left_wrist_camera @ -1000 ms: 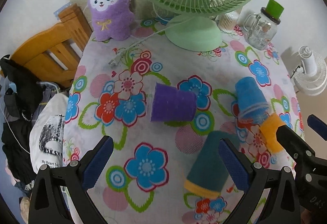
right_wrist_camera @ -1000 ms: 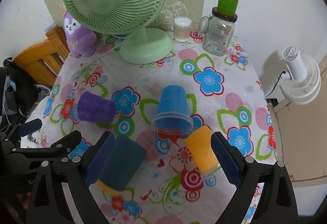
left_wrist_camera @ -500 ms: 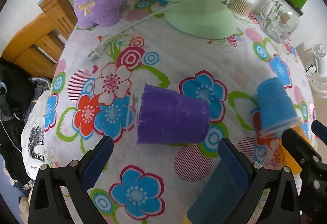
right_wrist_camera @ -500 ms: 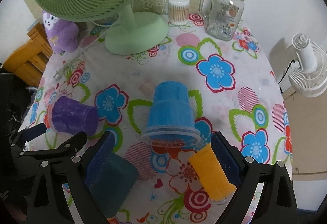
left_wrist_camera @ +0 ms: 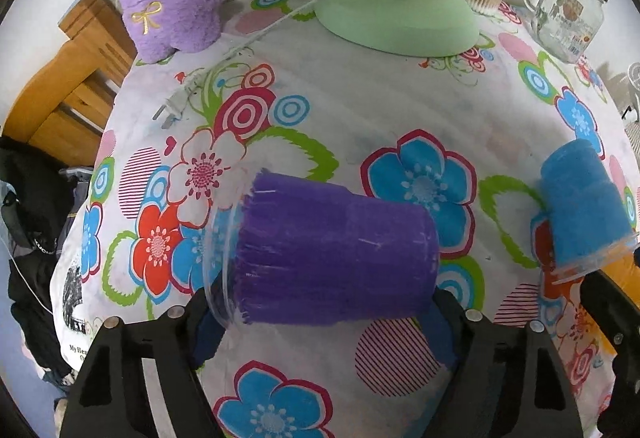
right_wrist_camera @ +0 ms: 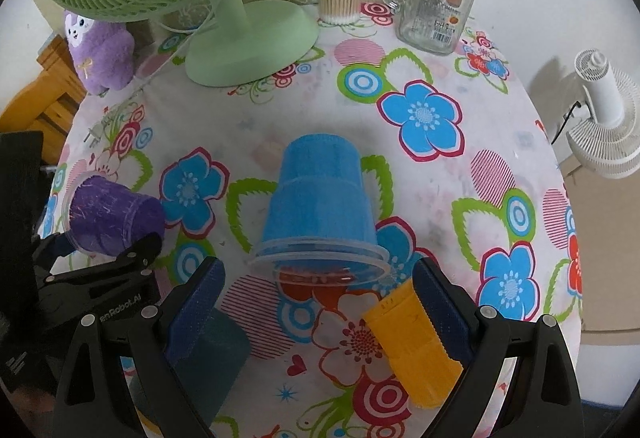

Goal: Flip cup upside down
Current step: 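Lift the purple cup with the left gripper and rotate it upright onto the table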

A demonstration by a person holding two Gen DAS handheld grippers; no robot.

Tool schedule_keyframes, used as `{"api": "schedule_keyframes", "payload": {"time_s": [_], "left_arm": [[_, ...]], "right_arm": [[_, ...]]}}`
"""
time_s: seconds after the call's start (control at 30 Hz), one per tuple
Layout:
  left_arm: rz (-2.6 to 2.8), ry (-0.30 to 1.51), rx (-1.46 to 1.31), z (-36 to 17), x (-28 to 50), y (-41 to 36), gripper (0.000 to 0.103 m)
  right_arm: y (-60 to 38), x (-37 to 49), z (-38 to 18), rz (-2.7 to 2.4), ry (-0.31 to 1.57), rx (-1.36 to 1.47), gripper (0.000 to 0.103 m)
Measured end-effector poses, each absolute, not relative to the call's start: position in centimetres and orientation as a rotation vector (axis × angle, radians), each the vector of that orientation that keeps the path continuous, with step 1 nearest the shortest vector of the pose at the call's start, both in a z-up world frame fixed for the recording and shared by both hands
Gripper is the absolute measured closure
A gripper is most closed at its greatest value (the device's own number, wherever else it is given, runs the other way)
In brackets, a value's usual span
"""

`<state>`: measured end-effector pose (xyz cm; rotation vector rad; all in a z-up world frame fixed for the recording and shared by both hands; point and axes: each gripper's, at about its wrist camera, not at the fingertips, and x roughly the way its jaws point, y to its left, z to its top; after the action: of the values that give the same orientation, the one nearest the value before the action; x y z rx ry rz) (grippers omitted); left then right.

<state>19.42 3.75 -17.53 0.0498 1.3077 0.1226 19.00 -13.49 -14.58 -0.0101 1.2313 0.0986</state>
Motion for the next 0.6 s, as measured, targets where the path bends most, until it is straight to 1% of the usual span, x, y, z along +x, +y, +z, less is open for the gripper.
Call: {"api": "schedule_keyframes", "payload": {"time_s": [0.3,0.6], "left_arm": [[0.114,1.275,0.053,-16.3,18.4,3.9,0.020],[0.117,1.228,0.053,-12.9,16.3,4.7,0.020]], "right_arm": [[-13.5,18.5,-13.8,0.093,1.225,0.004,0.007],[-12.9,17.0,-10.8,0.101,1.173,0.009,0.007]]}}
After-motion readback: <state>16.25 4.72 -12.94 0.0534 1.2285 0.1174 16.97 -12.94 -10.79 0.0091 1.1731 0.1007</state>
